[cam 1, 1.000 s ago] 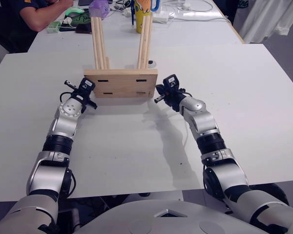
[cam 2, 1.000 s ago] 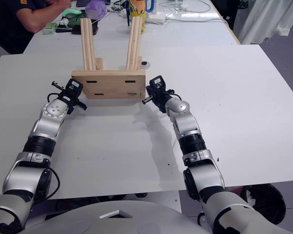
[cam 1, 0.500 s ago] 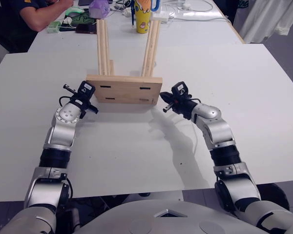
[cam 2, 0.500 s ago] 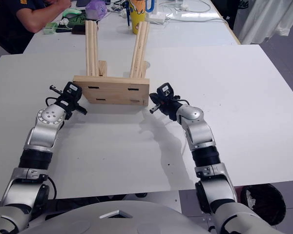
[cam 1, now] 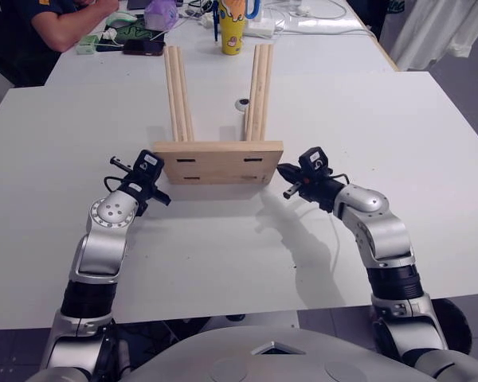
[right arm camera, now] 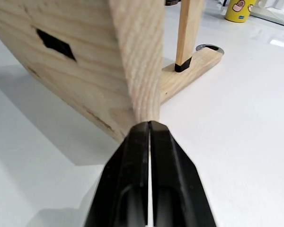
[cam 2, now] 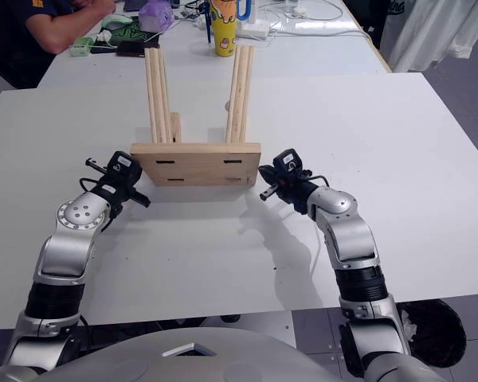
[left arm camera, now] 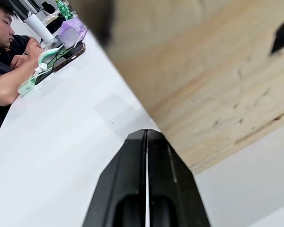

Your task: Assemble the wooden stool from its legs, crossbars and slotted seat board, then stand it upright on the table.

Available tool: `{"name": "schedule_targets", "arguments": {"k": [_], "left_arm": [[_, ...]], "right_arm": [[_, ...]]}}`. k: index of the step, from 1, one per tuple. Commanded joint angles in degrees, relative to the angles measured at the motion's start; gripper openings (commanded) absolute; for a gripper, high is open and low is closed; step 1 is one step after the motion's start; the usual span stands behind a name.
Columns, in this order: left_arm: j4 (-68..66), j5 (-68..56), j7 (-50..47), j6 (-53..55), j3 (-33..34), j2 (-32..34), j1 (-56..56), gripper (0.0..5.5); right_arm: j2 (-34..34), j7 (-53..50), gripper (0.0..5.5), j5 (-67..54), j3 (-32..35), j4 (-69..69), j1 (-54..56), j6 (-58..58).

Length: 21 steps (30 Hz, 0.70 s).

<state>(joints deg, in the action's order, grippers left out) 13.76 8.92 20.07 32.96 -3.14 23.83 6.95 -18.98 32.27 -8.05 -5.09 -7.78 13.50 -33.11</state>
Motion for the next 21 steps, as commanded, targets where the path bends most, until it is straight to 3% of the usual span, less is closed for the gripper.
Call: {"name": "schedule_targets", "arguments": {"k": [1,21], "left_arm": [[-4.33,0.51,-1.15,-1.20,1.08,1.05,0.27,0.04],[-12.13,-4.26,-3.40,-3.63,1.85,-5.35,-1.73,0.04]], "right_arm": [[0.29,-3.55,0.00,2.29,0.32,3.85,2.64,1.93],[4.84,-8.40,0.00,7.28,-3.34,21.74,4.85,9.81]]}}
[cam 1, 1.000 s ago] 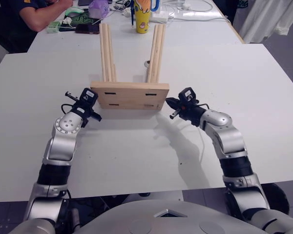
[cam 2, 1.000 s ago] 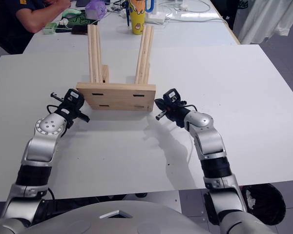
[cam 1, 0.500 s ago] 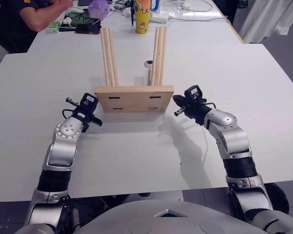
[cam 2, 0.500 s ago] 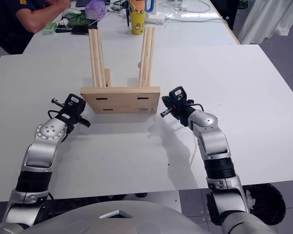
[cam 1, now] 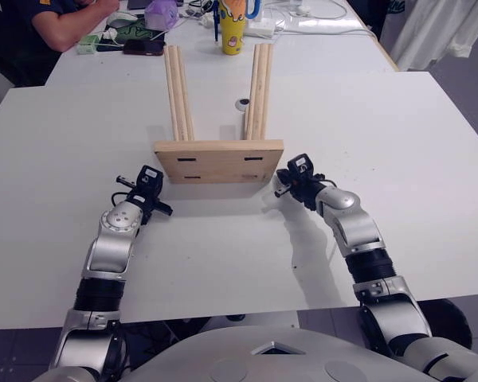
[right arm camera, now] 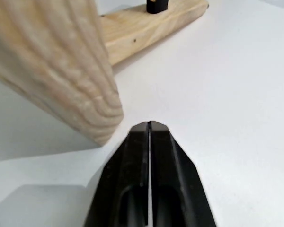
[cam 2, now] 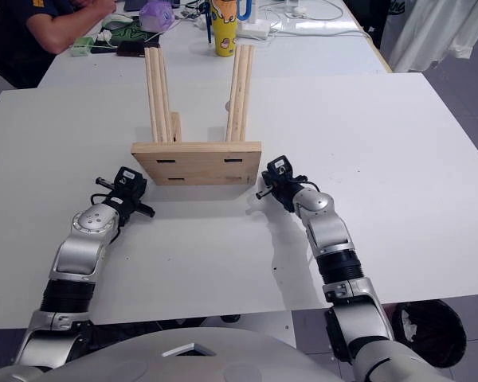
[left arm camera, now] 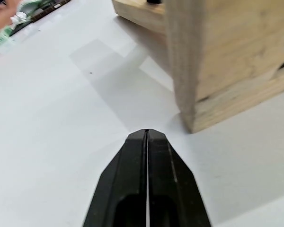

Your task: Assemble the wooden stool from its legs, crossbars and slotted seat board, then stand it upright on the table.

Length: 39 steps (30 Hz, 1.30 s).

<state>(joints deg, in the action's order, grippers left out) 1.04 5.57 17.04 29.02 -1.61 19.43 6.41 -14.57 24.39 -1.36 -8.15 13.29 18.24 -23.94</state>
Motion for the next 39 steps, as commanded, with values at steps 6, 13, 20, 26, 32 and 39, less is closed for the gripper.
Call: {"name": "schedule_targets", "arguments": {"k": [6,13,20,26,32,39], "left_arm": [[-0.01,-1.16,-0.48,-0.43,-0.04,-1.01,-1.23,0.04],[-1.89,0.21,-0.77,-1.73,-1.08,-0.19,-0.51,0.04],[-4.01,2.17,-1.73,-3.48,-1.29,1.85,-0.75,0.04],[-6.98,2.12,-1.50,-6.22,-2.33,1.35,1.67,0.04],[-9.16,1.54,-0.51,-7.54,-3.72,0.29,4.96,0.04],[-8.26,1.48,0.13,-7.45,-4.64,-0.23,4.70,0.04]], "right_arm": [[1.32,-0.52,0.00,0.80,-0.63,0.86,-0.56,0.95],[2.59,-0.72,0.00,1.37,-0.95,1.72,-0.12,1.32],[2.14,-1.27,0.00,1.67,-0.81,0.83,-0.79,0.73],[1.85,-0.67,0.00,1.38,-1.42,-1.42,-2.42,-0.58],[1.70,-0.38,0.00,1.12,-1.64,-2.36,-3.14,-1.40],[2.75,-0.14,0.00,0.46,-1.60,-2.34,-2.19,-1.12]]}}
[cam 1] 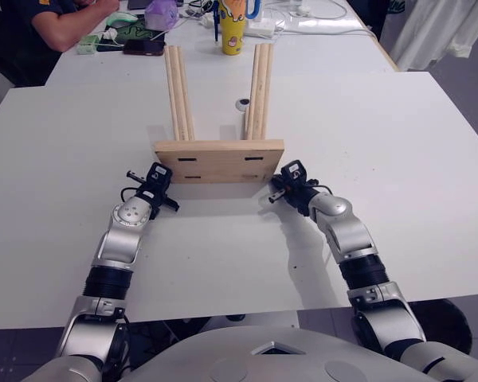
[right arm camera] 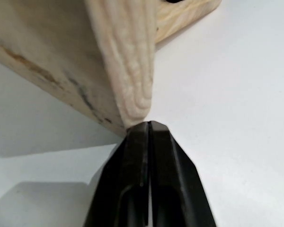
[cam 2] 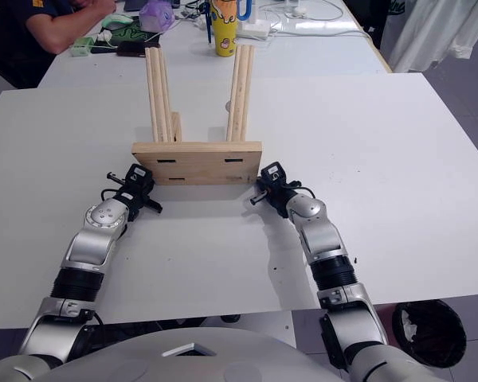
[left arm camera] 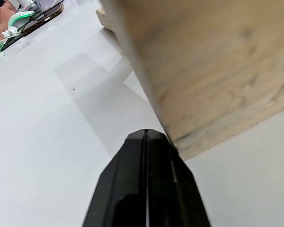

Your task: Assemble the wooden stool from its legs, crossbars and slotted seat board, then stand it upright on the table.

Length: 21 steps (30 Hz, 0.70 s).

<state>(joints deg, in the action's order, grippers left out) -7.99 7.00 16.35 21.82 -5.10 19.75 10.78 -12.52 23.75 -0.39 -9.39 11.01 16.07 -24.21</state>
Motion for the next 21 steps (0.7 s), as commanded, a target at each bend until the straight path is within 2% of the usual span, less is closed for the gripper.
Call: {"name": "schedule_targets", "arguments": {"k": [1,9,21], "left_arm": [[1.01,0.03,0.86,-0.19,-1.19,-0.58,0.17,0.04],[8.89,-1.35,2.00,3.08,-1.58,-1.35,1.94,0.04],[24.46,-3.75,3.36,13.28,0.86,-1.23,9.91,0.04]], "right_arm": [[0.93,0.68,0.00,-0.77,-0.41,-0.47,0.05,-0.83],[2.48,2.05,0.00,-3.73,-0.18,-10.68,2.03,-5.98],[3.07,2.32,0.00,-7.99,3.85,-20.39,8.70,-12.79]]}}
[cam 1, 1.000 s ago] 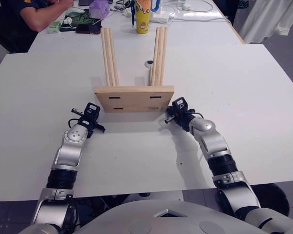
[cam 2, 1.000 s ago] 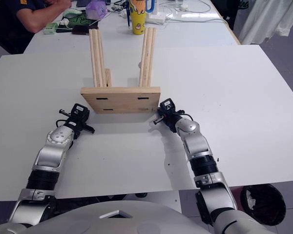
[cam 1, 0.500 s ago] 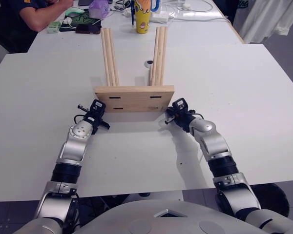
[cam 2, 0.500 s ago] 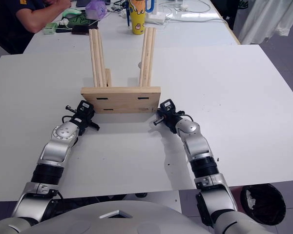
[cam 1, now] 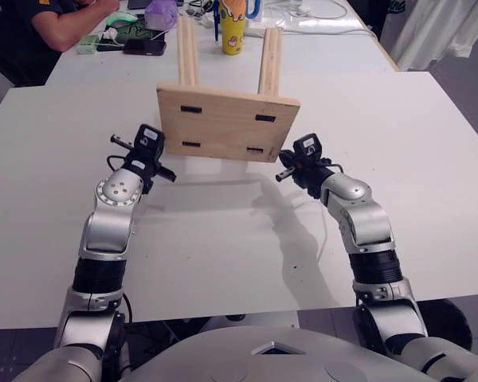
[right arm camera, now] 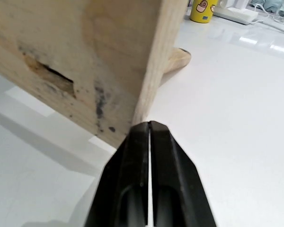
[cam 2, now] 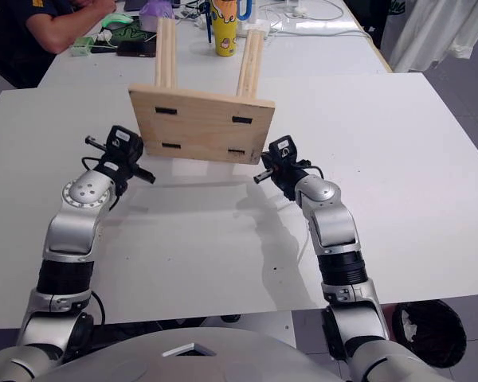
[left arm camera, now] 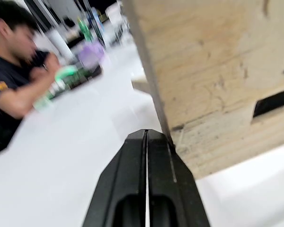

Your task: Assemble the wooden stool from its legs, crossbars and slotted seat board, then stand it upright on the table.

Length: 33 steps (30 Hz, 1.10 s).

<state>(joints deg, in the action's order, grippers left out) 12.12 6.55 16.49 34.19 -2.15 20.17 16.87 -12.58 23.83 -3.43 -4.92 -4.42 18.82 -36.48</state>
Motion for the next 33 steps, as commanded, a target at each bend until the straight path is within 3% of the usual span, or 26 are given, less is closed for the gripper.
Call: {"name": "schedule_targets", "arguments": {"k": [1,19,33], "left_arm": [[4.87,-3.36,3.32,1.34,-2.07,-1.59,4.17,0.04],[13.89,-4.68,3.02,7.45,0.69,-0.81,14.30,0.04],[9.43,-4.13,2.22,5.32,0.82,0.10,10.96,0.04]], "right_arm": [[3.49,1.96,0.00,-5.68,0.20,-5.94,7.18,-1.13],[4.58,0.51,0.00,-10.59,5.81,-9.76,17.03,-3.34],[2.68,-0.84,0.00,-11.21,5.50,-7.45,17.57,-2.25]]}}
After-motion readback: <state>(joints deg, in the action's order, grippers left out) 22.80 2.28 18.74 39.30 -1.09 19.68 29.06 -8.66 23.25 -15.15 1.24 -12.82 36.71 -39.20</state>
